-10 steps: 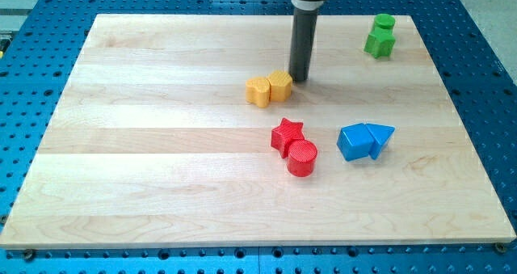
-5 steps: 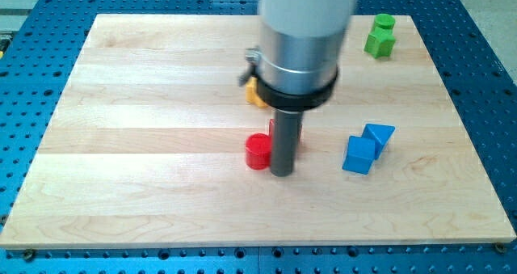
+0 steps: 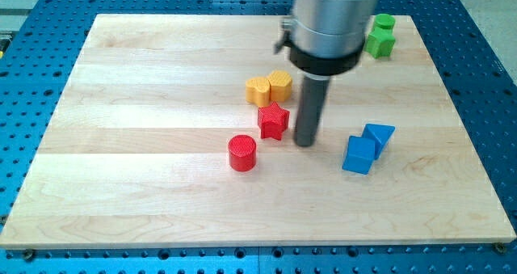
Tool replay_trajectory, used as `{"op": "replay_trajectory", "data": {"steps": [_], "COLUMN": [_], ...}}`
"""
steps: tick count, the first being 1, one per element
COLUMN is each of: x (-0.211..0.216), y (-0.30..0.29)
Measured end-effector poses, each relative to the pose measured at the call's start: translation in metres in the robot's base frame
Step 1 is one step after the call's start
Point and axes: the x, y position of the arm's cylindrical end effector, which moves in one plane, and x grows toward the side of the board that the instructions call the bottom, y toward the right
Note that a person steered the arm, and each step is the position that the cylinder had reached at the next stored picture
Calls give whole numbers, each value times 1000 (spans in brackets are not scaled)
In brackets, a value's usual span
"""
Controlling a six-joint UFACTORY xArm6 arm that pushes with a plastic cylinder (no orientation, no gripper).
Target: Form a vertical line with yellow and red blocks
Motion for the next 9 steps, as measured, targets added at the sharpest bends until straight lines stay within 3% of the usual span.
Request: {"op": "replay_trajectory", "data": {"steps": [1,2,4,9], "x": [-5,-6,-81,-125], "y": [-53,-18,-31,23]}}
